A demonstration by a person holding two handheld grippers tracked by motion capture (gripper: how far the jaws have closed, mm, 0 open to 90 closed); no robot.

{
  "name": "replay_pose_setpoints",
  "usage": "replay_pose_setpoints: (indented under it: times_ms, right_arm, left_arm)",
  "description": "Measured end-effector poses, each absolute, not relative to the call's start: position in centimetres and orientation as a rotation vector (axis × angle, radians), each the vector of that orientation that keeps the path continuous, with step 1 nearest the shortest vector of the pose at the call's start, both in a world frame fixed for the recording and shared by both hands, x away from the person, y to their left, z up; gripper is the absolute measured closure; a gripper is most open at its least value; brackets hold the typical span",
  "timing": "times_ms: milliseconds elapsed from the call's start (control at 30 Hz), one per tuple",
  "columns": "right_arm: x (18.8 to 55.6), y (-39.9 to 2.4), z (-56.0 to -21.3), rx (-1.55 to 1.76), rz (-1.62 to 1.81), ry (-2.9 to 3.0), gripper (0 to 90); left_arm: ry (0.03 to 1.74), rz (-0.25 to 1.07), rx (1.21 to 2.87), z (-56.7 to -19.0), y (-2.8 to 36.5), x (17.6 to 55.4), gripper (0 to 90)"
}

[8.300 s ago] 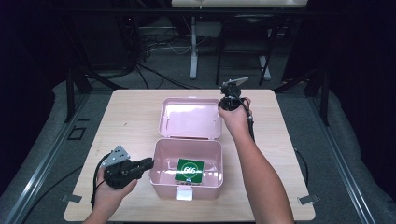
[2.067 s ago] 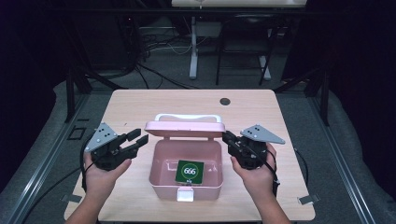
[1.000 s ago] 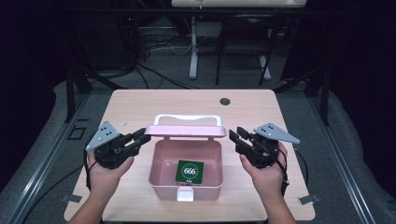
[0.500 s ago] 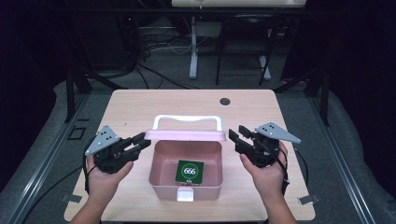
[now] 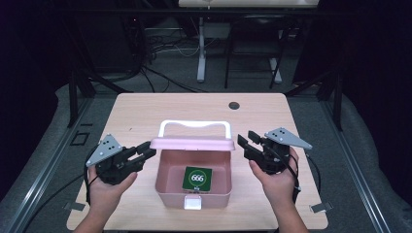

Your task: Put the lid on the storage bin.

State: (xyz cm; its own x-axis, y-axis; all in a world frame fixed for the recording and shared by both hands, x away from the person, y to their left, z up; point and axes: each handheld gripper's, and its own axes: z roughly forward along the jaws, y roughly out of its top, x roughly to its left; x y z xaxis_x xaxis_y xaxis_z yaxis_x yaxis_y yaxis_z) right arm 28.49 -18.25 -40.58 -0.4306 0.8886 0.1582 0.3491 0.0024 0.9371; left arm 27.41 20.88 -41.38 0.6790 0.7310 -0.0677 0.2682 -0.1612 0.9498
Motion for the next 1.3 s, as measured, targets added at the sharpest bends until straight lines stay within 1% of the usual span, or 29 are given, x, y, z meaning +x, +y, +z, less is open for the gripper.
replay_pose_setpoints:
  times_ms: [567, 1300]
  right_arm:
    - [28.7, -18.3, -40.9, 1.282, 1.429, 1.797, 57.8]
    - [28.8, -18.2, -41.2, 1.288, 1.42, 1.805, 57.8]
  left_arm:
    - [0.813, 0.467, 1.737, -42.5, 21.2, 26.4, 70.2]
    - [0.807, 0.441, 1.769, -43.9, 21.5, 25.2, 70.3]
